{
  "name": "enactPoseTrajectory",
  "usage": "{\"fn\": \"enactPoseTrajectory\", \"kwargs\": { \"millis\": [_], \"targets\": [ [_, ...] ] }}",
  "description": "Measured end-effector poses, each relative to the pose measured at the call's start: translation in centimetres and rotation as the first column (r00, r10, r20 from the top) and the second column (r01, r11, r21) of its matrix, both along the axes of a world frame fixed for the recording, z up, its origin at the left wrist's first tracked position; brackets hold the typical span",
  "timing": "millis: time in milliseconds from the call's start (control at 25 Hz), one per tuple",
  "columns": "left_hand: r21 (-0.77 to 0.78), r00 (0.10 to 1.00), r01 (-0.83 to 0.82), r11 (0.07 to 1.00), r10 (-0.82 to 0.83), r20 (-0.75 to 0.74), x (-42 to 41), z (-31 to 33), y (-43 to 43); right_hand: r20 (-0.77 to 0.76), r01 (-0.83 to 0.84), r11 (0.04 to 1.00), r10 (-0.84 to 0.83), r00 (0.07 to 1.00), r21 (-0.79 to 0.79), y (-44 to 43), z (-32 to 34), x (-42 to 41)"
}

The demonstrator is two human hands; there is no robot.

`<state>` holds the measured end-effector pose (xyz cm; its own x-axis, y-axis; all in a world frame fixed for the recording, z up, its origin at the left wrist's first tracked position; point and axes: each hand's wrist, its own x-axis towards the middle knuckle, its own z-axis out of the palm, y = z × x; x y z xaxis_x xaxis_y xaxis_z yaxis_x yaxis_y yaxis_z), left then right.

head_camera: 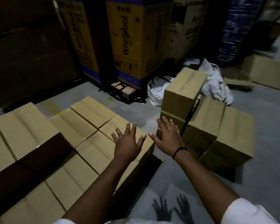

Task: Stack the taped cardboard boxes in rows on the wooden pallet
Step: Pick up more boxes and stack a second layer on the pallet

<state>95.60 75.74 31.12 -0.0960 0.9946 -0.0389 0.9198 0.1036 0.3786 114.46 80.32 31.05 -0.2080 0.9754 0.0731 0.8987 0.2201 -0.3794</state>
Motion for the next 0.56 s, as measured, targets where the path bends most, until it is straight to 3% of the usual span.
{"fn": "enactPoseTrajectory", "kwargs": {
  "millis": [240,560],
  "targets": [
    [0.002,0.986,0.168,0.986,-0.167,-0.02,7.2,0.6,3.3,-0.057,0.191,0.98,-0.194,0.979,-0.065,1.2,-0.4,8.2],
    [0.056,0.974,0.227,0.972,-0.227,-0.02,11.0,-0.2,14.8,-0.026,0.278,0.959,-0.28,0.96,-0.06,10.3,-1.2,12.8]
  ]
}}
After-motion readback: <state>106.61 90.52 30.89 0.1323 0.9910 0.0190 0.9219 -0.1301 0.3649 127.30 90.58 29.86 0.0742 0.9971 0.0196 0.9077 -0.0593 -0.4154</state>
